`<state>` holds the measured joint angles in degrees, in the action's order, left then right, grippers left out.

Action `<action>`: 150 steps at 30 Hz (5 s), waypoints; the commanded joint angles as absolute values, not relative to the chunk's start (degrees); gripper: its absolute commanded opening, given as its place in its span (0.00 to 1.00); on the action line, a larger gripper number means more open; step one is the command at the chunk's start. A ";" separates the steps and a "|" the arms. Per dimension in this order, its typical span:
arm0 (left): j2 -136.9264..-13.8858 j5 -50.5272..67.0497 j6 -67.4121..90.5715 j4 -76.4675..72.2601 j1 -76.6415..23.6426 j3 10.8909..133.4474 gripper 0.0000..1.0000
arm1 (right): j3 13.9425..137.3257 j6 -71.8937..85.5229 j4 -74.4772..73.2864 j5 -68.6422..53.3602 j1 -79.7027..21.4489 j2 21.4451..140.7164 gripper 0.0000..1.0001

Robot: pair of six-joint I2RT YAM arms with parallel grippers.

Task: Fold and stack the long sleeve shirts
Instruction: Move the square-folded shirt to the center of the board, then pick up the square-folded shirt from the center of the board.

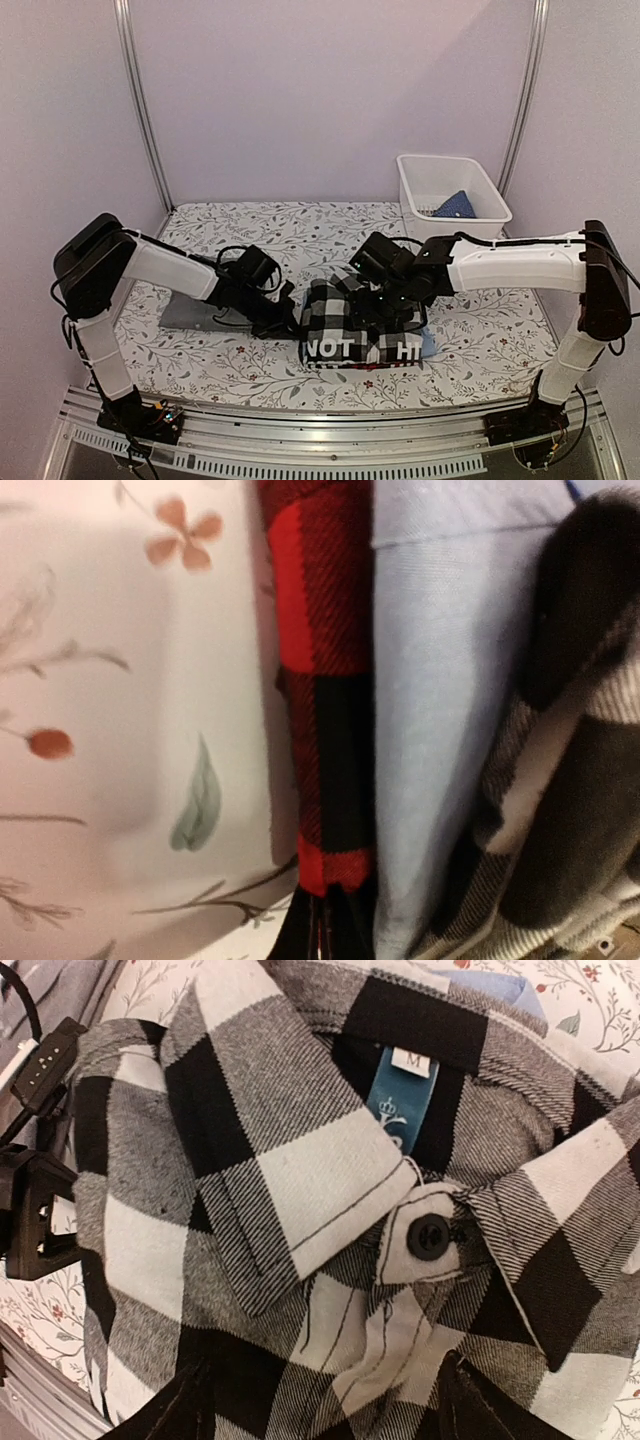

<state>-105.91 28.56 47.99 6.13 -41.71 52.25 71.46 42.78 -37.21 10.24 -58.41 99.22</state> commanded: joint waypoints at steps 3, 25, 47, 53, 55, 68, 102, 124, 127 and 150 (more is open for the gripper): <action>-107.06 24.82 45.24 9.04 -37.52 56.00 0.00 | 66.68 44.43 -38.94 13.59 -53.89 90.65 0.79; -106.28 24.67 43.43 10.39 -36.16 55.43 0.00 | 27.27 53.53 12.22 -10.55 -40.23 78.70 0.80; -107.49 23.34 36.24 17.34 -25.58 63.69 0.00 | 53.69 46.54 14.82 -17.77 -33.60 107.73 0.74; -106.73 22.35 33.64 20.74 -25.34 66.89 0.05 | 58.94 43.69 6.90 -15.17 -33.31 108.07 0.75; -105.14 20.83 33.19 22.10 -24.96 67.30 0.11 | 60.48 42.22 2.77 -13.09 -33.34 107.12 0.75; -89.04 15.12 32.95 25.45 -11.80 55.39 0.29 | 70.01 37.50 -16.74 -1.56 -39.40 94.97 0.77; -97.88 13.99 26.55 28.66 10.43 55.22 0.33 | 129.20 38.89 -22.06 3.26 -61.43 152.28 0.65; -98.60 17.80 29.72 26.14 7.93 49.93 0.23 | 132.73 38.89 -26.68 3.07 -62.58 157.13 0.56; -97.55 17.56 30.03 25.82 7.91 48.40 0.16 | 132.72 38.94 -26.42 2.18 -62.60 157.32 0.50; -83.64 20.55 30.67 31.38 7.84 49.68 0.00 | 133.15 33.11 -19.43 -1.97 -62.49 147.97 0.00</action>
